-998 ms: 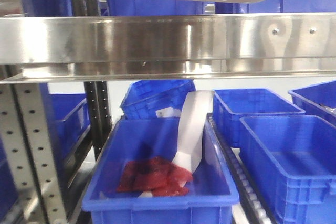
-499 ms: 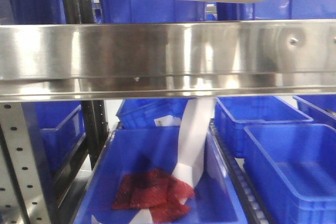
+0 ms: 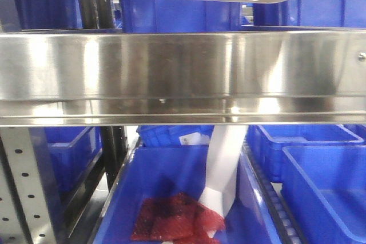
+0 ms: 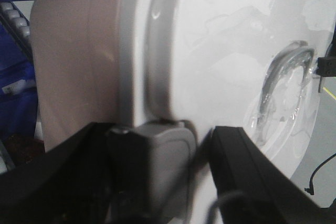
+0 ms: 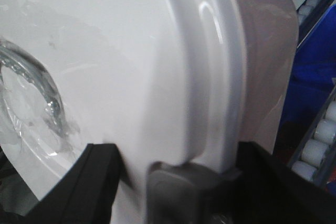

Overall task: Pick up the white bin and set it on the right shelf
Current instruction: 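Raise the bin with both grippers above the upper shelf level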

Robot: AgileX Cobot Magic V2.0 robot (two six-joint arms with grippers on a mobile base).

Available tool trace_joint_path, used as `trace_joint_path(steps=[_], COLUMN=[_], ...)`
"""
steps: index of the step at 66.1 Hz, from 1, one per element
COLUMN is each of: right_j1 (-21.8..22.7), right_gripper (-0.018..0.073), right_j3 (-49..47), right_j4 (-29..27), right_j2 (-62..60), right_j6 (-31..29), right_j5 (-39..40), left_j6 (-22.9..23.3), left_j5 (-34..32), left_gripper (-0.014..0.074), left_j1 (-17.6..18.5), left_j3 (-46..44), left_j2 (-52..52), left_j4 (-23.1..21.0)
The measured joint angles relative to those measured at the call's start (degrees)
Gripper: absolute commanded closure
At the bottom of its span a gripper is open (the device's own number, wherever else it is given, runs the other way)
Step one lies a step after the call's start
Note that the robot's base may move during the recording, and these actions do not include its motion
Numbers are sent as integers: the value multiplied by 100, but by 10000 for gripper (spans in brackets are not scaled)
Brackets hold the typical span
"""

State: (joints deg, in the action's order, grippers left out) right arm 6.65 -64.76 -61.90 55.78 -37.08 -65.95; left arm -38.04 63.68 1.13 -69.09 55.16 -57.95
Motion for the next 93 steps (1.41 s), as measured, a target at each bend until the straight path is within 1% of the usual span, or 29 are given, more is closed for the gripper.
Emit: trace_joint_path(steps=[93], right_j1=[0], right_gripper=[122], right_j3=[0], right_j4=[0], right_j2=[0], right_j6=[0], right_j5=[0], left_j6=[0], left_j5=[0], left_gripper=[358], left_j1=[0], left_j3=[0], left_j2=[0], left_j4=[0])
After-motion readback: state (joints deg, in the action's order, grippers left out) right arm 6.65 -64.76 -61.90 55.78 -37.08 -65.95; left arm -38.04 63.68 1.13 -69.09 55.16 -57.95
